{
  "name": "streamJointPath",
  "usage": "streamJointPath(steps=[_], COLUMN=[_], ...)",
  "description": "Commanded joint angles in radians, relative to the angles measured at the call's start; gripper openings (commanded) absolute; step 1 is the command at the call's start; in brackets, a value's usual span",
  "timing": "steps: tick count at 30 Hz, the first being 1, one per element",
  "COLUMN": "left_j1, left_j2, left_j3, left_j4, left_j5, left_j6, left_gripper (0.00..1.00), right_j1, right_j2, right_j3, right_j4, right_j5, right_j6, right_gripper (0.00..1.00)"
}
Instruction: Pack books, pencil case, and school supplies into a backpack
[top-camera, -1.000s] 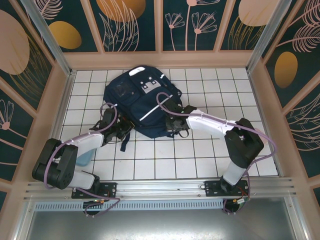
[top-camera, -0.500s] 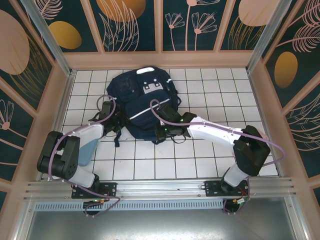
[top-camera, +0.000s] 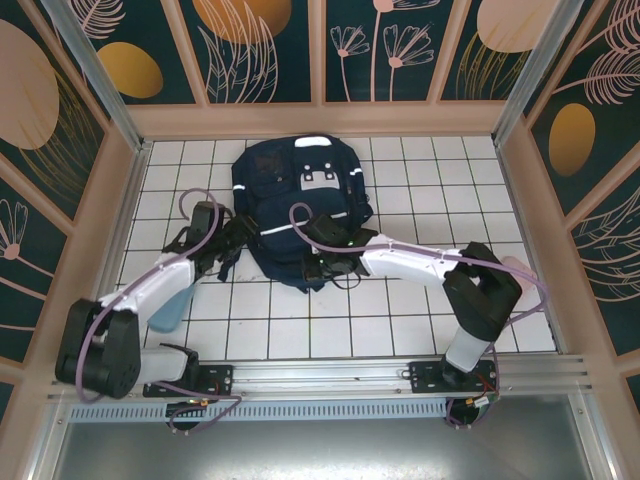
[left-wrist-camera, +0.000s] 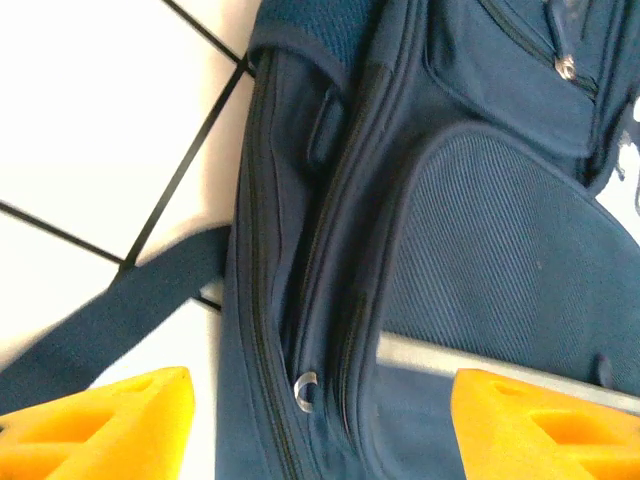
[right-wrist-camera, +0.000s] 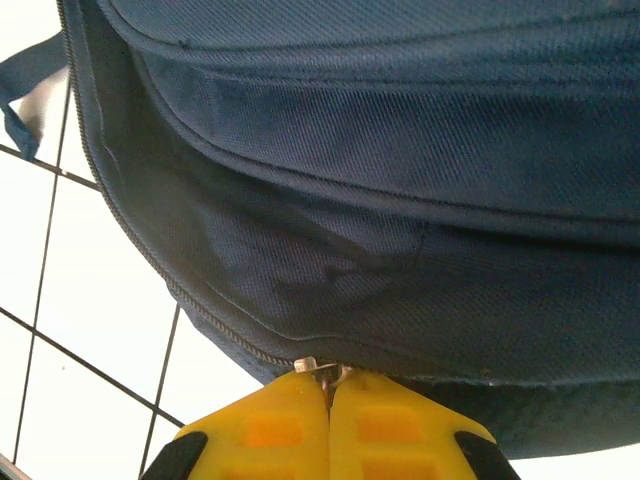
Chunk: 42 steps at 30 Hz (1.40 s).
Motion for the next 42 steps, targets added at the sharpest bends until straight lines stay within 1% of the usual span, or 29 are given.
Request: streamJointPath(steps=[1,3,7,11,13,17,21,23,25,26,28,30,32,33,35,37,39,42], left_j1=[-0.007,-0.017,-0.050,-0.063,-0.067,-0.076,-0.079,-0.078,-0.079,-0.078,-0.077,-0.077,-0.078,-0.077,-0.078,-0.078,-0.076,-0.076], left_j2=[-0.065,-0.078,-0.065,-0.042,-0.040,-0.013,0.027,0.049,0.071,0.080,0.090,0.093,0.087,0.084,0.082,0.085,0.084,0.088], left_j3=[-0.073,-0.096,-0.102,-0.118,-0.141,-0.152,-0.150,-0.143,-0.135,-0.132,-0.132,-0.138,-0.144,-0.146,-0.146,-0.142,-0.145,-0.144], left_j4=[0.009,0.030,0.046,0.056,0.096,0.122,0.158,0.177,0.184,0.186,0.190,0.182,0.171,0.164,0.144,0.118,0.103,0.094], left_j5=[0.107,0.164,0.200,0.190,0.184,0.180,0.187,0.188,0.183,0.178,0.162,0.137,0.109,0.096,0.071,0.048,0.026,0.013], left_j6=[-0.089,-0.124,-0.158,-0.192,-0.220,-0.252,-0.253,-0.252,-0.247,-0.244,-0.244,-0.243,-0.242,-0.240,-0.230,-0.221,-0.221,-0.219], left_gripper=[0.69,0.69,0.66,0.58,0.54,0.53,0.53,0.51,0.47,0.44,0.32,0.19,0.12,0.10,0.06,0.03,0.01,0.00], right_j1=[0.014,0.014,0.014,0.014,0.014,0.016,0.020,0.025,0.033,0.035,0.044,0.046,0.046,0.046,0.041,0.025,-0.004,-0.049], right_j2=[0.031,0.044,0.052,0.052,0.051,0.053,0.055,0.057,0.060,0.060,0.056,0.048,0.033,0.023,0.000,-0.017,-0.037,-0.070], right_j3=[0.063,0.077,0.081,0.076,0.070,0.069,0.070,0.073,0.073,0.072,0.068,0.061,0.048,0.042,0.029,0.014,-0.007,-0.030], right_j4=[0.092,0.097,0.112,0.116,0.117,0.111,0.100,0.088,0.069,0.056,0.021,-0.039,-0.096,-0.125,-0.188,-0.229,-0.233,-0.223], right_j5=[-0.053,-0.066,-0.085,-0.085,-0.088,-0.086,-0.089,-0.087,-0.081,-0.074,-0.040,0.021,0.091,0.116,0.216,0.276,0.298,0.299], right_j6=[-0.009,-0.016,-0.023,-0.021,-0.020,-0.018,-0.025,-0.034,-0.041,-0.044,-0.056,-0.064,-0.068,-0.071,-0.075,-0.081,-0.096,-0.117], right_gripper=[0.00,0.00,0.00,0.00,0.00,0.00,0.00,0.00,0.00,0.00,0.00,0.00,0.00,0.00,0.00,0.00,0.00,0.00])
